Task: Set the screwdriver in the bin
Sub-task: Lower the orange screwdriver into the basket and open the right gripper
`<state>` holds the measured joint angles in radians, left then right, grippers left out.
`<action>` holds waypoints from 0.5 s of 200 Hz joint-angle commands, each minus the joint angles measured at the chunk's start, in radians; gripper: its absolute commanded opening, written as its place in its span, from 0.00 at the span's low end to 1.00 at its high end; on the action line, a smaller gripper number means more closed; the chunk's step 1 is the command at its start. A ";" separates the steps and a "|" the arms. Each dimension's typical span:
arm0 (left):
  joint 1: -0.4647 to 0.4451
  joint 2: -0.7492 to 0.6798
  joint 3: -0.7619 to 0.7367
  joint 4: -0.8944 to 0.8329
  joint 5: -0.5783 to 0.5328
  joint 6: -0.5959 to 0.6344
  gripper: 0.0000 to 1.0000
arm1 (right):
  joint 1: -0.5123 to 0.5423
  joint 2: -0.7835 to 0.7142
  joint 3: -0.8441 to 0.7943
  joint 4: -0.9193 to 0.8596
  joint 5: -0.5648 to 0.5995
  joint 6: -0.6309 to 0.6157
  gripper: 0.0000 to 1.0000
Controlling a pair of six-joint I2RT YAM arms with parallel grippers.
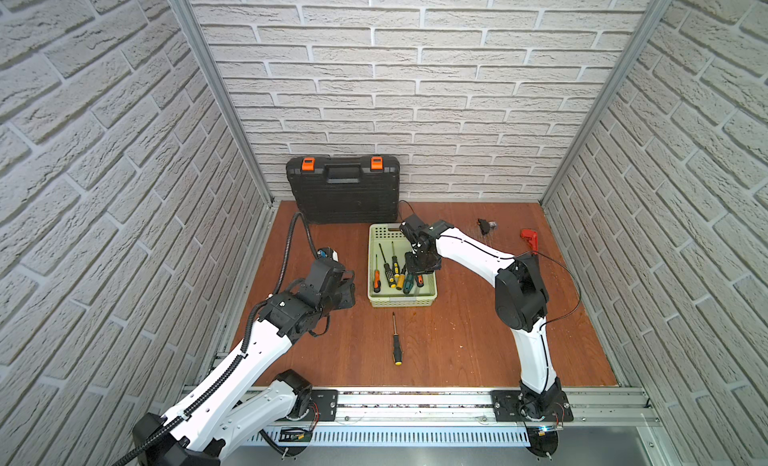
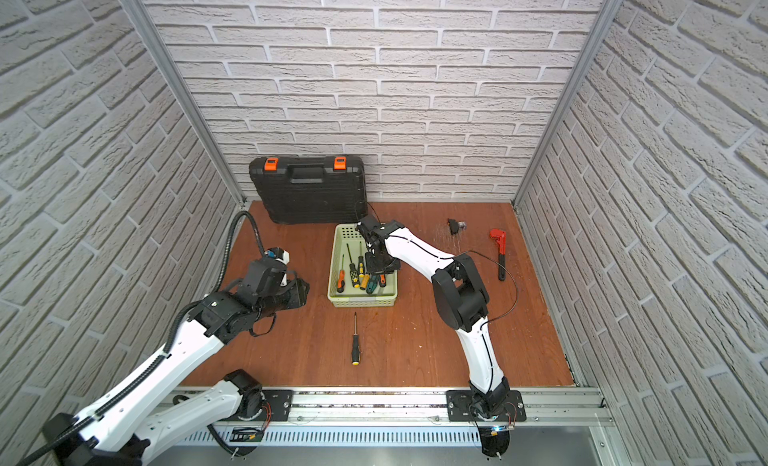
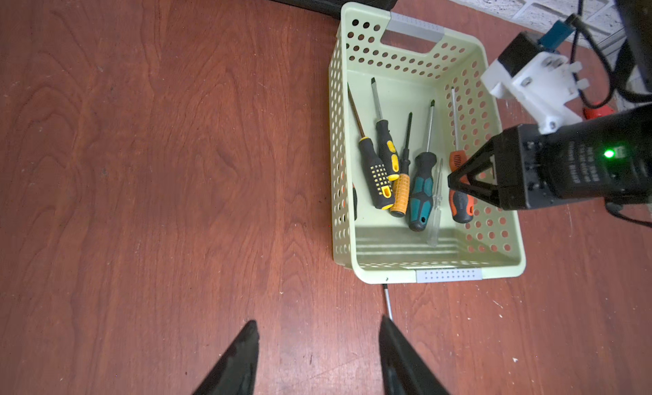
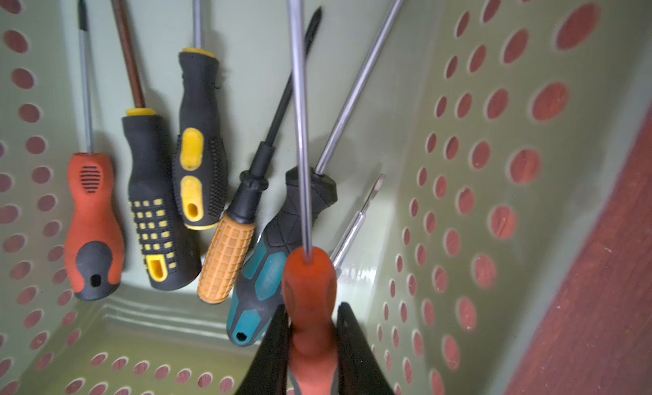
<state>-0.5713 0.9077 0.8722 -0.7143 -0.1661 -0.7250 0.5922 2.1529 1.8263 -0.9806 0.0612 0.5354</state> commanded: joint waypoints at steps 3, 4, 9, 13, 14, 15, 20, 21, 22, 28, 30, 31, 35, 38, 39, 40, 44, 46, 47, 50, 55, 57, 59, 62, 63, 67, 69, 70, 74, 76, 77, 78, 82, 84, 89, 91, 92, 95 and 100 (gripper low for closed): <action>0.008 -0.015 -0.033 0.062 0.024 0.009 0.56 | -0.005 0.028 0.018 -0.014 0.022 0.037 0.09; 0.008 -0.016 -0.033 0.063 0.024 0.009 0.56 | -0.005 0.029 0.018 -0.014 0.021 0.038 0.09; 0.009 -0.017 -0.036 0.066 0.026 0.007 0.56 | -0.005 0.034 0.018 -0.016 0.017 0.039 0.09; 0.011 -0.017 -0.038 0.066 0.028 0.007 0.56 | -0.005 0.037 0.019 -0.017 0.016 0.040 0.09; 0.011 -0.017 -0.039 0.066 0.029 0.007 0.56 | -0.005 0.038 0.019 -0.018 0.016 0.040 0.10; 0.010 -0.018 -0.040 0.066 0.028 0.007 0.56 | -0.005 0.039 0.019 -0.018 0.016 0.041 0.10; 0.011 -0.019 -0.042 0.066 0.030 0.008 0.56 | -0.005 0.041 0.019 -0.019 0.014 0.044 0.10; 0.011 -0.019 -0.042 0.066 0.031 0.008 0.56 | -0.005 0.041 0.018 -0.020 0.014 0.043 0.10; 0.012 -0.019 -0.042 0.065 0.031 0.008 0.56 | -0.005 0.041 0.019 -0.020 0.014 0.043 0.10; 0.013 -0.019 -0.042 0.064 0.030 0.010 0.56 | -0.005 0.042 0.017 -0.020 0.014 0.045 0.11; 0.013 -0.021 -0.042 0.065 0.031 0.010 0.56 | -0.005 0.042 0.016 -0.021 0.014 0.046 0.11; 0.014 -0.021 -0.043 0.065 0.031 0.010 0.56 | -0.005 0.042 0.017 -0.021 0.014 0.046 0.11; 0.014 -0.022 -0.043 0.064 0.031 0.010 0.56 | -0.005 0.042 0.017 -0.021 0.014 0.047 0.11; 0.014 -0.023 -0.044 0.063 0.031 0.010 0.56 | -0.005 0.042 0.016 -0.020 0.011 0.047 0.11; 0.015 -0.023 -0.044 0.062 0.031 0.010 0.56 | -0.005 0.042 0.016 -0.020 0.011 0.046 0.12; 0.015 -0.023 -0.044 0.062 0.031 0.010 0.56 | -0.005 0.042 0.016 -0.020 0.011 0.048 0.12; 0.017 -0.023 -0.045 0.063 0.031 0.011 0.56 | -0.005 0.042 0.015 -0.020 0.009 0.047 0.13; 0.017 -0.024 -0.045 0.063 0.030 0.010 0.56 | -0.005 0.043 0.016 -0.021 0.007 0.046 0.14; 0.017 -0.023 -0.045 0.063 0.030 0.011 0.56 | -0.005 0.043 0.016 -0.021 0.006 0.046 0.14; 0.017 -0.025 -0.046 0.064 0.031 0.011 0.56 | -0.005 0.045 0.016 -0.022 0.003 0.046 0.15; 0.019 -0.026 -0.046 0.062 0.032 0.010 0.56 | -0.005 0.045 0.016 -0.023 0.001 0.046 0.18; 0.019 -0.026 -0.046 0.062 0.032 0.010 0.56 | -0.005 0.046 0.016 -0.024 0.000 0.046 0.19; 0.019 -0.027 -0.047 0.062 0.033 0.010 0.56 | -0.005 0.046 0.015 -0.024 0.000 0.046 0.21; 0.019 -0.027 -0.047 0.062 0.033 0.010 0.56 | -0.005 0.046 0.013 -0.024 0.000 0.046 0.22; 0.019 -0.027 -0.048 0.062 0.033 0.010 0.56 | -0.005 0.045 0.013 -0.024 -0.001 0.045 0.23; 0.020 -0.025 -0.048 0.062 0.033 0.010 0.56 | -0.005 0.045 0.011 -0.024 -0.001 0.046 0.26; 0.020 -0.024 -0.048 0.062 0.033 0.010 0.56 | -0.005 0.044 0.011 -0.024 -0.002 0.045 0.27; 0.020 -0.024 -0.048 0.062 0.034 0.010 0.56 | -0.005 0.045 0.011 -0.024 -0.002 0.046 0.27; 0.020 -0.024 -0.047 0.062 0.034 0.009 0.56 | -0.005 0.043 0.009 -0.024 -0.003 0.043 0.29; 0.020 -0.024 -0.047 0.063 0.034 0.009 0.56 | -0.005 0.042 0.010 -0.023 -0.004 0.042 0.30; 0.020 -0.024 -0.047 0.063 0.034 0.009 0.56 | -0.005 0.042 0.010 -0.023 -0.005 0.043 0.30; 0.020 -0.024 -0.047 0.063 0.034 0.009 0.56 | -0.005 0.041 0.010 -0.023 -0.005 0.042 0.31; 0.020 -0.023 -0.047 0.061 0.035 0.007 0.56 | -0.005 0.039 0.008 -0.022 -0.004 0.040 0.32; 0.021 -0.024 -0.047 0.061 0.034 0.007 0.56 | -0.005 0.038 0.007 -0.021 -0.004 0.040 0.32; 0.021 -0.023 -0.044 0.060 0.037 0.005 0.56 | -0.005 0.033 0.005 -0.019 -0.005 0.038 0.33; 0.021 -0.022 -0.045 0.059 0.038 0.004 0.56 | -0.005 0.030 0.003 -0.017 -0.003 0.039 0.34; 0.021 -0.021 -0.045 0.059 0.039 0.004 0.56 | -0.005 0.029 0.004 -0.016 -0.003 0.039 0.34; 0.021 -0.021 -0.044 0.058 0.041 0.003 0.56 | -0.005 0.025 0.002 -0.015 -0.002 0.037 0.35; 0.021 -0.020 -0.043 0.057 0.045 0.000 0.56 | -0.005 0.018 0.001 -0.011 0.001 0.036 0.37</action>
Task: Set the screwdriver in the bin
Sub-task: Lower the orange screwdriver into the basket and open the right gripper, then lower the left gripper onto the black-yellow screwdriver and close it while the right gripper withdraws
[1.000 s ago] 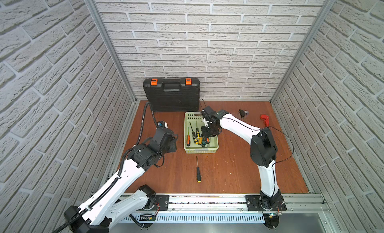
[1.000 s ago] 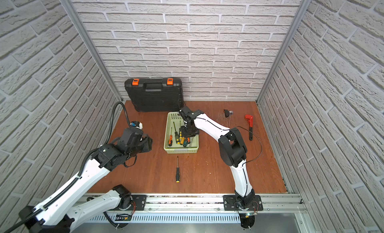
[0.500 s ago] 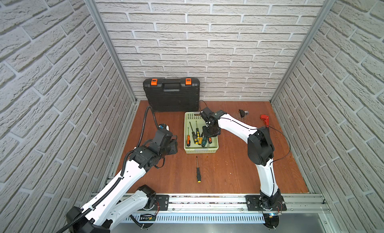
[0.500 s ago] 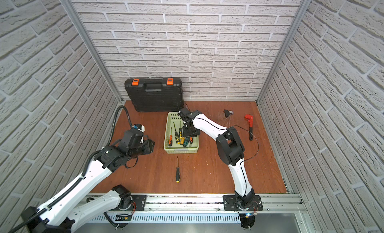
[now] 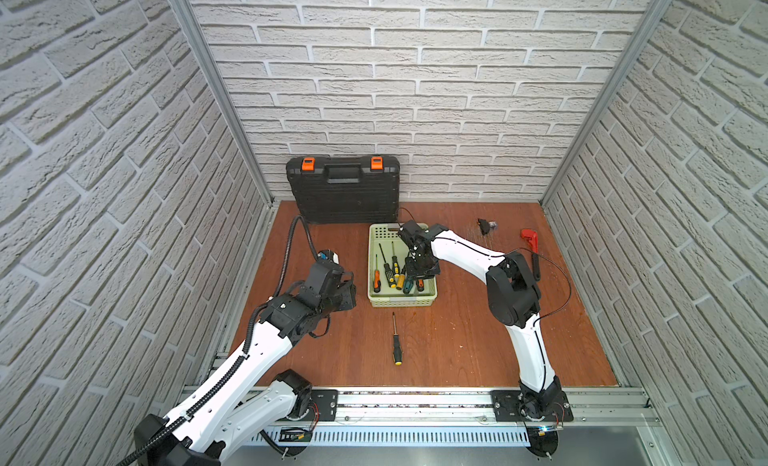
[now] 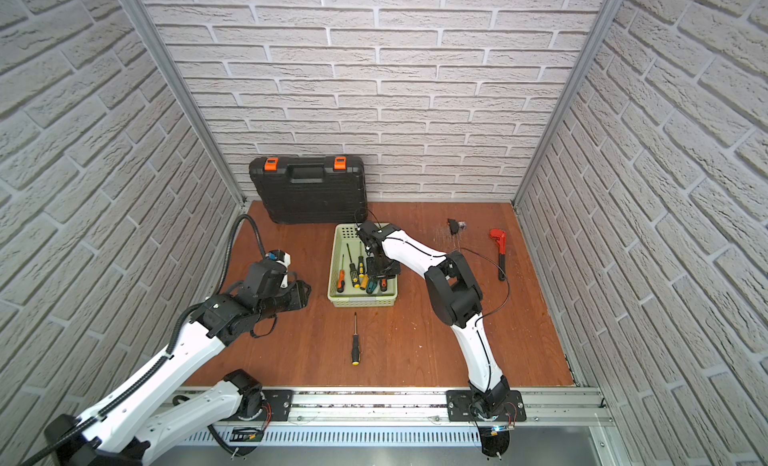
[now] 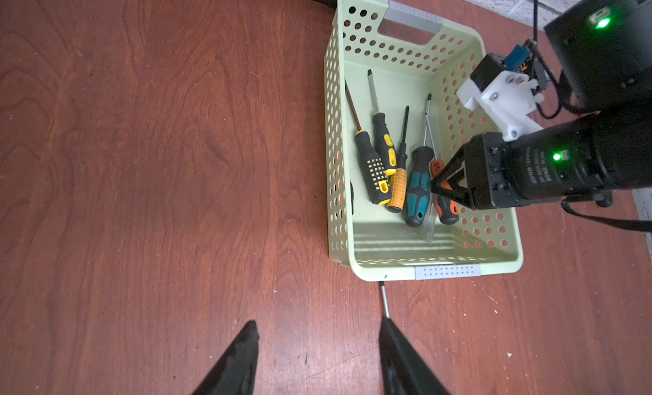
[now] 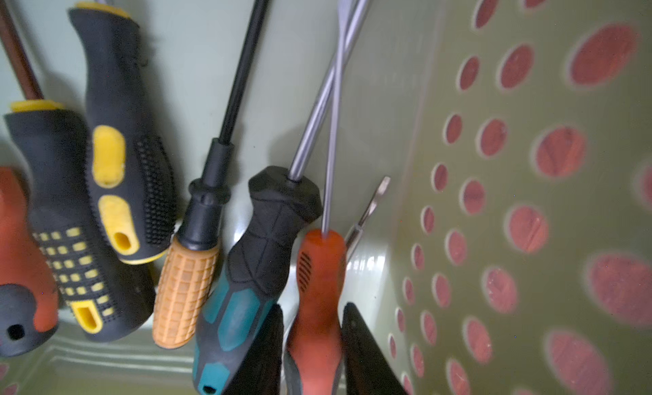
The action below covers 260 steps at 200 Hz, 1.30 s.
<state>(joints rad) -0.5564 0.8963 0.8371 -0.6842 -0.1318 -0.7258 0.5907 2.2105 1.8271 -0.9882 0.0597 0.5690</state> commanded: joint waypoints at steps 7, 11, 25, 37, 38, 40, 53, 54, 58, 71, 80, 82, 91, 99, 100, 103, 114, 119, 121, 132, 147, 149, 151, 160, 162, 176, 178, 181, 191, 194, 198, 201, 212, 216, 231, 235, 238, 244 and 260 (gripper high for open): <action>0.004 -0.006 -0.010 0.026 0.017 -0.002 0.56 | -0.004 -0.048 -0.001 0.001 0.006 -0.001 0.41; 0.004 -0.004 -0.010 0.024 0.020 -0.005 0.56 | -0.003 -0.053 -0.001 0.006 0.006 -0.002 0.43; 0.006 0.005 -0.020 0.026 0.033 -0.030 0.56 | -0.003 -0.069 0.012 0.009 0.006 -0.013 0.43; 0.005 0.013 -0.036 0.040 0.060 -0.051 0.56 | -0.003 -0.089 0.019 0.014 -0.005 -0.015 0.43; 0.004 0.014 -0.038 0.040 0.062 -0.054 0.56 | -0.003 -0.091 0.019 0.016 -0.006 -0.014 0.43; 0.005 0.015 -0.039 0.041 0.067 -0.058 0.56 | -0.003 -0.096 0.019 0.018 -0.008 -0.015 0.43; 0.004 0.026 -0.047 0.037 0.098 -0.077 0.56 | -0.002 -0.127 0.017 0.028 -0.019 -0.021 0.43; 0.004 0.027 -0.046 0.036 0.101 -0.077 0.56 | -0.002 -0.129 0.017 0.028 -0.020 -0.021 0.43; 0.004 0.029 -0.048 0.034 0.109 -0.081 0.55 | -0.001 -0.139 0.017 0.031 -0.023 -0.025 0.42; 0.001 0.033 -0.052 0.015 0.129 -0.094 0.55 | 0.002 -0.174 0.016 0.037 -0.034 -0.039 0.42; -0.004 0.034 -0.052 0.001 0.138 -0.100 0.54 | 0.007 -0.198 0.017 0.042 -0.039 -0.052 0.42; -0.006 0.033 -0.052 -0.002 0.141 -0.102 0.54 | 0.007 -0.201 0.016 0.043 -0.041 -0.054 0.42; -0.015 0.032 -0.049 -0.017 0.152 -0.106 0.53 | 0.012 -0.224 0.015 0.049 -0.049 -0.067 0.42; -0.027 0.029 -0.047 -0.033 0.160 -0.110 0.52 | 0.018 -0.250 0.015 0.055 -0.055 -0.077 0.42; -0.029 0.031 -0.047 -0.035 0.161 -0.111 0.52 | 0.019 -0.256 0.013 0.055 -0.057 -0.077 0.42; -0.037 0.032 -0.046 -0.041 0.164 -0.113 0.52 | 0.020 -0.266 0.011 0.059 -0.060 -0.080 0.41; -0.072 0.034 -0.043 -0.064 0.165 -0.126 0.52 | 0.029 -0.297 -0.006 0.084 -0.087 -0.093 0.41; -0.093 0.037 -0.043 -0.071 0.163 -0.136 0.51 | 0.034 -0.313 -0.020 0.097 -0.094 -0.096 0.41; -0.103 0.038 -0.043 -0.074 0.162 -0.141 0.51 | 0.036 -0.320 -0.026 0.102 -0.097 -0.098 0.41; -0.160 0.049 -0.049 -0.086 0.154 -0.179 0.51 | 0.047 -0.359 -0.073 0.143 -0.112 -0.105 0.40; -0.244 0.072 -0.067 -0.071 0.148 -0.254 0.51 | 0.062 -0.420 -0.158 0.206 -0.122 -0.112 0.40; -0.255 0.077 -0.069 -0.068 0.146 -0.265 0.51 | 0.064 -0.431 -0.174 0.215 -0.123 -0.112 0.40; -0.268 0.082 -0.070 -0.065 0.144 -0.279 0.51 | 0.065 -0.439 -0.187 0.226 -0.123 -0.112 0.40; -0.321 0.105 -0.074 -0.052 0.127 -0.325 0.51 | 0.070 -0.481 -0.252 0.269 -0.129 -0.110 0.40; -0.333 0.110 -0.073 -0.048 0.123 -0.335 0.51 | 0.070 -0.490 -0.267 0.279 -0.131 -0.109 0.40; -0.420 0.157 -0.066 -0.031 0.076 -0.386 0.52 | 0.073 -0.554 -0.358 0.335 -0.137 -0.111 0.39; -0.429 0.164 -0.066 -0.028 0.071 -0.391 0.53 | 0.072 -0.563 -0.370 0.340 -0.136 -0.112 0.39; -0.444 0.177 -0.065 -0.022 0.063 -0.397 0.54 | 0.072 -0.573 -0.386 0.345 -0.136 -0.112 0.39; -0.483 0.221 -0.063 0.008 0.049 -0.414 0.56 | 0.072 -0.604 -0.425 0.356 -0.135 -0.118 0.39; -0.492 0.234 -0.063 0.017 0.048 -0.418 0.56 | 0.073 -0.611 -0.434 0.356 -0.134 -0.122 0.39; -0.503 0.254 -0.060 0.030 0.049 -0.423 0.56 | 0.073 -0.620 -0.444 0.355 -0.133 -0.126 0.39; -0.509 0.272 -0.058 0.038 0.050 -0.426 0.56 | 0.072 -0.628 -0.452 0.355 -0.131 -0.129 0.39; -0.532 0.338 -0.039 0.058 0.055 -0.430 0.56 | 0.073 -0.649 -0.492 0.365 -0.118 -0.136 0.39; -0.541 0.364 -0.025 0.055 0.051 -0.431 0.56 | 0.072 -0.657 -0.507 0.373 -0.110 -0.135 0.39; -0.558 0.451 0.030 0.030 0.038 -0.425 0.56 | 0.072 -0.684 -0.548 0.388 -0.095 -0.128 0.39; -0.560 0.473 0.043 0.025 0.038 -0.424 0.55 | 0.072 -0.692 -0.554 0.391 -0.095 -0.126 0.39; -0.560 0.487 0.051 0.022 0.039 -0.423 0.56 | 0.072 -0.696 -0.559 0.392 -0.096 -0.123 0.39; -0.562 0.514 0.064 0.024 0.046 -0.421 0.55 | 0.072 -0.710 -0.569 0.398 -0.096 -0.119 0.39; -0.560 0.566 0.077 0.048 0.071 -0.420 0.54 | 0.072 -0.746 -0.595 0.412 -0.092 -0.112 0.40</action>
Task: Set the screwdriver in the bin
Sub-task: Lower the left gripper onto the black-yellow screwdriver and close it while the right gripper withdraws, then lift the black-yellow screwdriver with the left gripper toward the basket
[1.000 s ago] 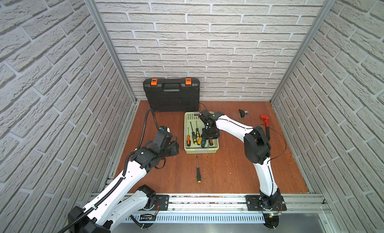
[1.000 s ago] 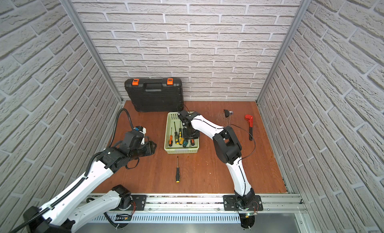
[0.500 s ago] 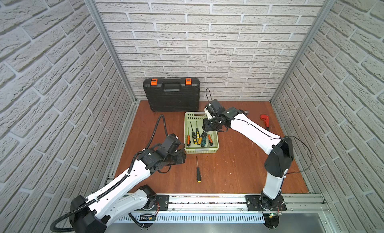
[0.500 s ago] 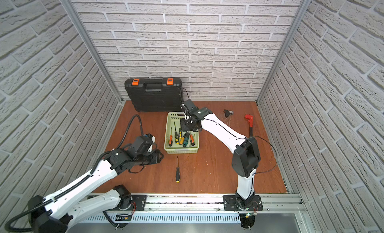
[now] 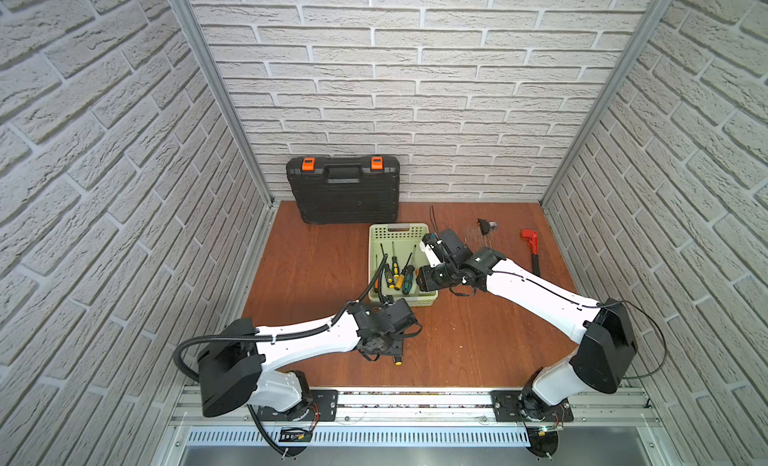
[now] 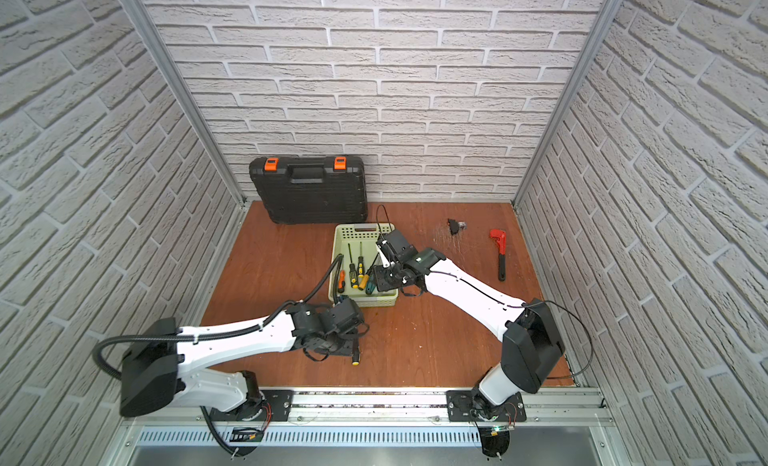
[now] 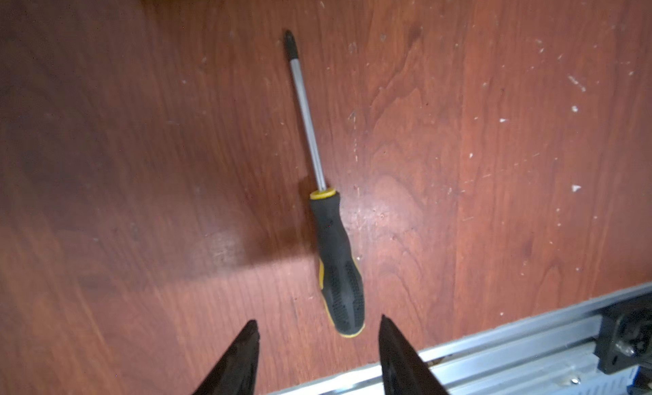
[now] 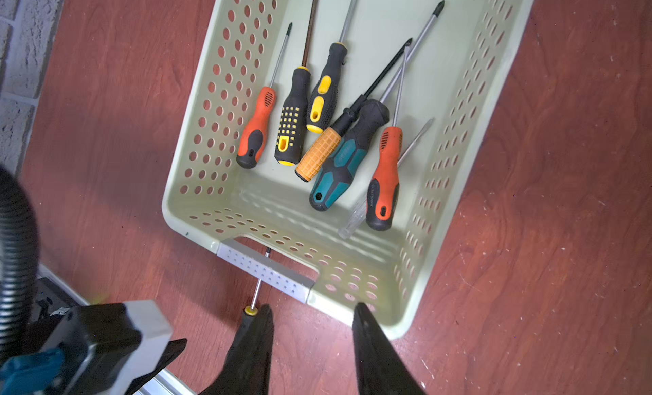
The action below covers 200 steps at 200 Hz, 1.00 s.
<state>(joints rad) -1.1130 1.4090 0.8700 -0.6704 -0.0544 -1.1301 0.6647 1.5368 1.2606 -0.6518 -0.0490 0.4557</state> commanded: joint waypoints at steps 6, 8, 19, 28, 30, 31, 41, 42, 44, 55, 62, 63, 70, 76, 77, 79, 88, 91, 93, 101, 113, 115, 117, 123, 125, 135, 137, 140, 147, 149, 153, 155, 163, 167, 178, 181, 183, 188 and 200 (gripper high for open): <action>-0.005 0.067 0.045 0.047 0.007 -0.016 0.55 | -0.003 -0.084 -0.035 0.076 0.020 0.001 0.39; -0.005 0.071 0.044 0.050 0.011 -0.017 0.54 | -0.002 -0.087 -0.036 0.077 0.022 0.001 0.40; -0.006 0.097 0.044 0.048 0.019 -0.029 0.54 | -0.003 -0.104 -0.041 0.070 0.028 -0.001 0.40; -0.005 0.113 0.044 0.047 0.022 -0.034 0.54 | -0.002 -0.117 -0.044 0.067 0.034 -0.004 0.40; -0.005 0.116 0.044 0.046 0.023 -0.034 0.54 | -0.001 -0.120 -0.045 0.066 0.034 -0.003 0.40; -0.005 0.117 0.044 0.046 0.023 -0.034 0.54 | -0.002 -0.121 -0.045 0.066 0.034 -0.003 0.40; -0.006 0.132 0.042 0.043 0.027 -0.037 0.54 | -0.002 -0.132 -0.050 0.063 0.040 -0.005 0.40; -0.005 0.134 0.041 0.044 0.027 -0.036 0.54 | -0.002 -0.133 -0.050 0.063 0.041 -0.005 0.40; -0.006 0.137 0.040 0.045 0.027 -0.036 0.54 | -0.001 -0.135 -0.051 0.064 0.042 -0.004 0.40; -0.005 0.151 0.035 0.056 0.038 -0.034 0.53 | -0.004 -0.145 -0.059 0.065 0.051 -0.002 0.39; -0.005 0.161 0.035 0.064 0.041 -0.034 0.53 | -0.004 -0.148 -0.064 0.068 0.055 0.002 0.40; -0.005 0.161 0.034 0.066 0.041 -0.033 0.53 | -0.004 -0.148 -0.065 0.069 0.056 0.003 0.40; -0.005 0.168 0.032 0.075 0.046 -0.034 0.53 | -0.004 -0.149 -0.067 0.075 0.058 0.010 0.40; -0.005 0.175 0.032 0.084 0.049 -0.034 0.53 | -0.004 -0.150 -0.065 0.076 0.056 0.013 0.40; -0.005 0.176 0.031 0.085 0.050 -0.034 0.52 | -0.004 -0.149 -0.064 0.076 0.057 0.014 0.40; -0.006 0.178 0.032 0.086 0.050 -0.033 0.52 | -0.004 -0.149 -0.064 0.077 0.056 0.017 0.40; -0.005 0.190 0.034 0.094 0.054 -0.034 0.52 | -0.004 -0.152 -0.064 0.080 0.054 0.024 0.40; -0.005 0.194 0.035 0.096 0.056 -0.033 0.52 | -0.004 -0.154 -0.066 0.083 0.054 0.027 0.40; -0.005 0.196 0.035 0.097 0.056 -0.031 0.52 | -0.004 -0.156 -0.068 0.086 0.055 0.029 0.40; -0.005 0.208 0.039 0.098 0.063 -0.029 0.51 | -0.004 -0.161 -0.075 0.096 0.055 0.033 0.40; -0.004 0.222 0.043 0.097 0.069 -0.027 0.50 | -0.004 -0.165 -0.082 0.100 0.058 0.035 0.40; -0.005 0.224 0.043 0.097 0.069 -0.027 0.50 | -0.004 -0.165 -0.082 0.100 0.058 0.036 0.40; -0.004 0.226 0.042 0.097 0.070 -0.027 0.50 | -0.004 -0.165 -0.082 0.098 0.060 0.034 0.40; -0.005 0.231 0.042 0.097 0.071 -0.027 0.49 | -0.004 -0.164 -0.082 0.094 0.061 0.031 0.40; -0.006 0.231 0.041 0.098 0.073 -0.027 0.49 | -0.004 -0.165 -0.082 0.092 0.061 0.031 0.40; -0.007 0.237 0.038 0.097 0.077 -0.027 0.45 | -0.004 -0.165 -0.083 0.082 0.064 0.026 0.40; -0.007 0.238 0.038 0.097 0.076 -0.027 0.44 | -0.004 -0.165 -0.085 0.080 0.065 0.025 0.40; -0.007 0.238 0.038 0.097 0.076 -0.028 0.43 | -0.004 -0.166 -0.088 0.080 0.066 0.025 0.40; -0.007 0.242 0.037 0.095 0.078 -0.028 0.42 | -0.004 -0.169 -0.095 0.079 0.067 0.023 0.40; -0.007 0.243 0.037 0.095 0.078 -0.027 0.41 | -0.004 -0.170 -0.098 0.079 0.069 0.023 0.40; -0.007 0.244 0.037 0.095 0.079 -0.028 0.39 | -0.004 -0.171 -0.102 0.080 0.069 0.023 0.40; -0.007 0.245 0.037 0.094 0.080 -0.028 0.38 | -0.004 -0.171 -0.104 0.080 0.069 0.023 0.40; -0.008 0.248 0.037 0.091 0.083 -0.028 0.32 | -0.004 -0.174 -0.114 0.080 0.069 0.023 0.40; -0.008 0.248 0.037 0.091 0.085 -0.028 0.28 | -0.004 -0.176 -0.117 0.080 0.069 0.024 0.40; -0.012 0.243 0.038 0.082 0.089 -0.032 0.20 | -0.004 -0.179 -0.126 0.080 0.069 0.027 0.40; -0.014 0.240 0.040 0.079 0.090 -0.033 0.19 | -0.004 -0.179 -0.129 0.080 0.069 0.026 0.40; -0.015 0.238 0.041 0.077 0.090 -0.033 0.18 | -0.004 -0.180 -0.131 0.081 0.069 0.026 0.40; -0.020 0.232 0.044 0.071 0.091 -0.031 0.16 | -0.004 -0.181 -0.134 0.082 0.069 0.026 0.39; -0.031 0.215 0.052 0.051 0.086 -0.025 0.16 | -0.004 -0.184 -0.139 0.083 0.071 0.026 0.40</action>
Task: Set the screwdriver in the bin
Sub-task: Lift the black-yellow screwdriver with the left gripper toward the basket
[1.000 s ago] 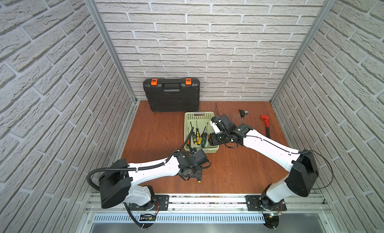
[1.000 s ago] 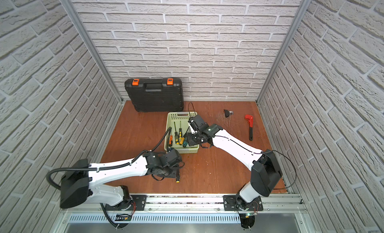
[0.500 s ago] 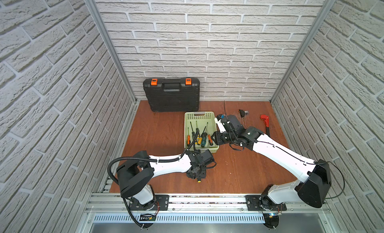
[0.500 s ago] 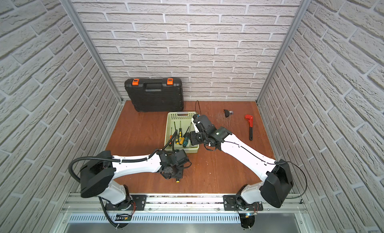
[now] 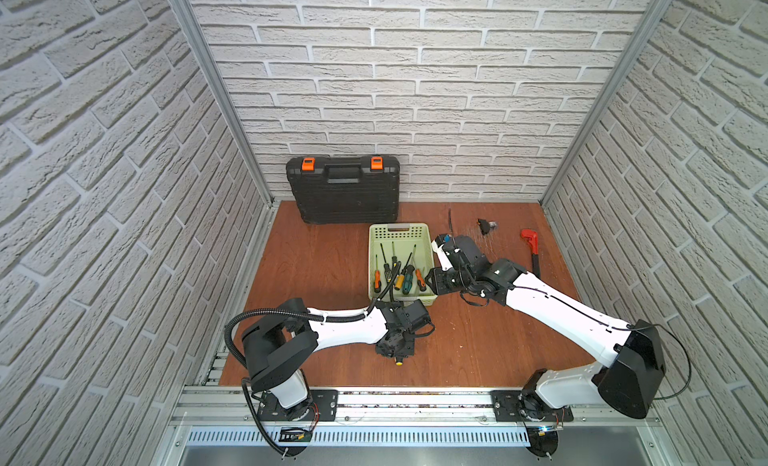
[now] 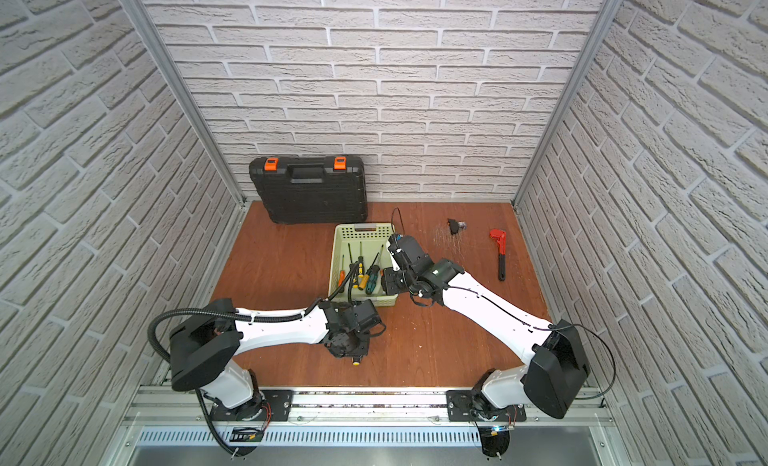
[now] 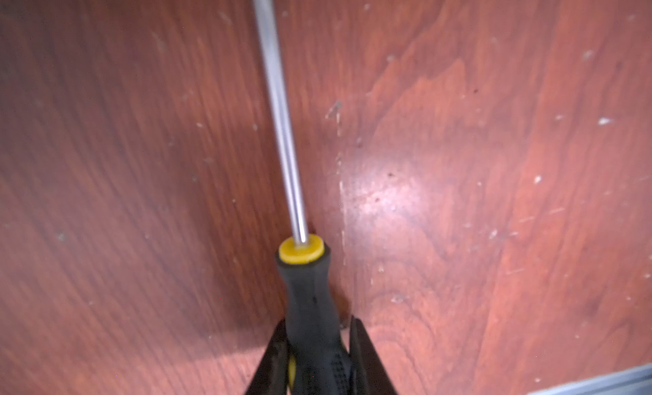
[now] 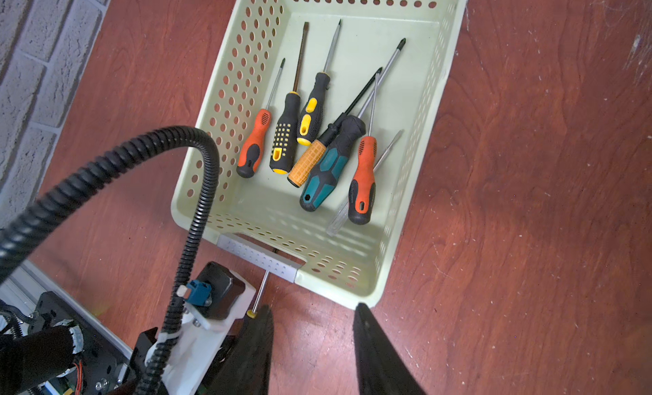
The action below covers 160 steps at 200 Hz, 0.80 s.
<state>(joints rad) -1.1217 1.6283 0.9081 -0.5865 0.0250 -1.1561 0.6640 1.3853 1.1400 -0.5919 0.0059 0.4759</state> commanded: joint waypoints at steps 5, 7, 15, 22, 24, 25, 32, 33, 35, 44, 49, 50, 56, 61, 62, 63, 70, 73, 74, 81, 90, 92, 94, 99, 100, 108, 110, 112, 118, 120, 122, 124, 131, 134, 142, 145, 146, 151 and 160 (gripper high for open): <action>-0.026 -0.012 0.018 -0.041 0.007 0.005 0.14 | -0.003 -0.033 -0.018 0.023 0.018 0.006 0.40; -0.028 -0.015 0.020 -0.045 0.008 0.008 0.14 | -0.003 -0.033 -0.019 0.023 0.019 0.006 0.40; -0.036 -0.028 0.024 -0.059 0.011 0.018 0.13 | -0.003 -0.032 -0.019 0.022 0.024 0.003 0.40; -0.046 -0.040 0.029 -0.075 0.019 0.029 0.11 | -0.003 -0.033 -0.019 0.016 0.030 0.000 0.40; -0.049 -0.043 0.030 -0.083 0.021 0.031 0.11 | -0.003 -0.033 -0.018 0.012 0.033 0.000 0.40; -0.051 -0.044 0.030 -0.085 0.022 0.032 0.11 | -0.003 -0.034 -0.018 0.011 0.035 0.000 0.40; -0.065 -0.061 0.033 -0.115 0.024 0.040 0.10 | -0.004 -0.036 -0.016 0.000 0.045 0.000 0.40; -0.067 -0.063 0.034 -0.118 0.023 0.041 0.10 | -0.004 -0.037 -0.018 -0.002 0.047 0.000 0.40; -0.072 -0.068 0.034 -0.127 0.024 0.042 0.10 | -0.004 -0.040 -0.019 -0.006 0.050 0.000 0.40; -0.093 -0.098 0.033 -0.163 0.023 0.047 0.10 | -0.005 -0.050 -0.024 -0.017 0.059 0.000 0.40; -0.104 -0.120 0.029 -0.178 0.023 0.047 0.10 | -0.006 -0.058 -0.027 -0.022 0.062 0.001 0.40; -0.106 -0.124 0.028 -0.181 0.023 0.048 0.10 | -0.005 -0.060 -0.027 -0.023 0.062 0.001 0.40; -0.122 -0.156 0.018 -0.187 0.023 0.050 0.09 | -0.006 -0.070 -0.028 -0.029 0.065 0.002 0.40; -0.132 -0.186 0.009 -0.186 0.026 0.053 0.09 | -0.007 -0.079 -0.026 -0.034 0.069 0.003 0.39; -0.135 -0.191 0.007 -0.185 0.028 0.054 0.09 | -0.007 -0.080 -0.026 -0.036 0.069 0.003 0.39; -0.137 -0.199 0.004 -0.184 0.029 0.054 0.09 | -0.007 -0.082 -0.026 -0.036 0.070 0.003 0.39; -0.147 -0.245 -0.012 -0.164 0.053 0.074 0.10 | -0.007 -0.094 -0.022 -0.047 0.081 0.005 0.39; -0.150 -0.267 -0.019 -0.153 0.068 0.089 0.10 | -0.007 -0.098 -0.020 -0.053 0.086 0.009 0.39; -0.151 -0.272 -0.021 -0.150 0.072 0.093 0.10 | -0.007 -0.102 -0.018 -0.057 0.087 0.011 0.39; -0.156 -0.322 -0.023 -0.144 0.091 0.121 0.11 | -0.010 -0.113 -0.013 -0.066 0.087 0.013 0.39; -0.158 -0.380 -0.013 -0.168 0.095 0.149 0.11 | -0.015 -0.131 -0.005 -0.079 0.085 0.016 0.39; -0.157 -0.394 -0.009 -0.173 0.095 0.156 0.11 | -0.015 -0.135 -0.003 -0.080 0.084 0.017 0.39; -0.155 -0.404 -0.006 -0.181 0.095 0.163 0.12 | -0.016 -0.139 -0.001 -0.082 0.083 0.018 0.39; -0.150 -0.431 0.005 -0.195 0.094 0.178 0.12 | -0.016 -0.150 0.001 -0.086 0.083 0.019 0.39; -0.148 -0.437 0.007 -0.199 0.093 0.181 0.12 | -0.016 -0.152 0.002 -0.087 0.082 0.019 0.39; -0.126 -0.468 0.027 -0.226 0.092 0.202 0.13 | -0.018 -0.167 0.006 -0.089 0.080 0.023 0.39; -0.117 -0.474 0.033 -0.232 0.094 0.209 0.13 | -0.018 -0.169 0.006 -0.090 0.080 0.024 0.39; -0.108 -0.479 0.040 -0.237 0.096 0.214 0.13 | -0.018 -0.172 0.007 -0.089 0.080 0.024 0.39; -0.077 -0.490 0.060 -0.248 0.103 0.236 0.13 | -0.019 -0.182 0.011 -0.090 0.079 0.025 0.39; -0.066 -0.491 0.068 -0.252 0.105 0.244 0.13 | -0.019 -0.184 0.013 -0.090 0.078 0.025 0.39; -0.055 -0.491 0.077 -0.256 0.106 0.251 0.13 | -0.021 -0.186 0.015 -0.091 0.077 0.026 0.39; -0.041 -0.492 0.085 -0.258 0.108 0.259 0.13 | -0.021 -0.186 0.016 -0.092 0.077 0.025 0.39; 0.011 -0.487 0.117 -0.266 0.112 0.286 0.13 | -0.021 -0.190 0.021 -0.094 0.077 0.026 0.39; 0.036 -0.482 0.131 -0.265 0.117 0.299 0.12 | -0.021 -0.191 0.023 -0.095 0.077 0.026 0.39; 0.104 -0.465 0.163 -0.251 0.143 0.341 0.12 | -0.021 -0.190 0.026 -0.094 0.076 0.026 0.39; 0.127 -0.455 0.176 -0.242 0.152 0.355 0.12 | -0.021 -0.187 0.026 -0.092 0.074 0.026 0.39; 0.134 -0.453 0.180 -0.239 0.156 0.359 0.12 | -0.021 -0.187 0.026 -0.092 0.074 0.026 0.39; 0.174 -0.435 0.200 -0.224 0.169 0.384 0.12 | -0.021 -0.183 0.026 -0.087 0.071 0.026 0.39; 0.228 -0.389 0.242 -0.208 0.185 0.418 0.12 | -0.021 -0.173 0.030 -0.083 0.064 0.022 0.39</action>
<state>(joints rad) -1.0245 1.1690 1.0603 -0.8177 0.1574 -0.8856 0.6479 1.2057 1.1423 -0.6876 0.0708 0.4911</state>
